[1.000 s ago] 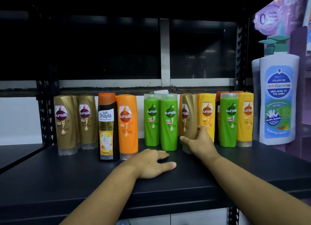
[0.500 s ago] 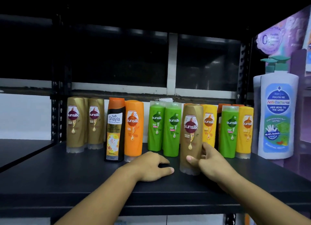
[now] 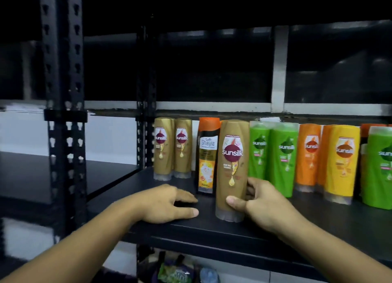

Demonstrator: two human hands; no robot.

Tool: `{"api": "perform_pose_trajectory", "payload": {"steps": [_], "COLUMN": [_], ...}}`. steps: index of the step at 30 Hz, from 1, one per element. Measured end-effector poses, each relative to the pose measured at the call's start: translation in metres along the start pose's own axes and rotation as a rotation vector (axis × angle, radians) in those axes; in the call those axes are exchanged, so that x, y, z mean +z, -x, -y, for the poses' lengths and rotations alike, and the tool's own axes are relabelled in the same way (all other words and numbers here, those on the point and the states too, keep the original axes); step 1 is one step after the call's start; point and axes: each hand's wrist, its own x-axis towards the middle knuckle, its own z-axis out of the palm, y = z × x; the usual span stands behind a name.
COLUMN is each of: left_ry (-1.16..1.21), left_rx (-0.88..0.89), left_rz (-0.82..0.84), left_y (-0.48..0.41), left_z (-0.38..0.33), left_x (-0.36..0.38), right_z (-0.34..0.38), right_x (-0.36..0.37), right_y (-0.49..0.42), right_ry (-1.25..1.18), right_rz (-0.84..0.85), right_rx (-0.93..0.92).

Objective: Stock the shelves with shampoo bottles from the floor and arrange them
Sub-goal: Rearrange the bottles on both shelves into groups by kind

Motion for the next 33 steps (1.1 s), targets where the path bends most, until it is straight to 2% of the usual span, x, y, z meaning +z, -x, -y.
{"api": "perform_pose_trajectory", "payload": {"steps": [4, 8, 11, 17, 22, 33], "left_ry": [-0.054, -0.027, 0.012, 0.178, 0.115, 0.136], "left_rx": [-0.158, -0.273, -0.314, -0.287, -0.303, -0.3], "left_rz": [-0.021, -0.063, -0.134, -0.227, -0.283, -0.312], "left_y": [0.007, -0.005, -0.02, -0.041, -0.04, -0.04], "left_z": [0.05, 0.093, 0.115, 0.119, 0.12, 0.123], "left_x": [-0.02, -0.028, -0.028, -0.016, -0.008, -0.008], "right_z": [0.02, 0.042, 0.051, 0.05, 0.052, 0.045], "right_x": [0.058, 0.104, 0.128, 0.145, 0.153, 0.16], "right_y": [-0.035, -0.069, -0.089, -0.122, -0.133, -0.126], "right_ry": [0.068, 0.153, 0.217, 0.286, 0.246, 0.299], "right_rz": [0.021, 0.021, -0.046, -0.125, -0.165, -0.22], "right_rx": [-0.051, -0.022, -0.024, 0.033, 0.109, 0.04]}}
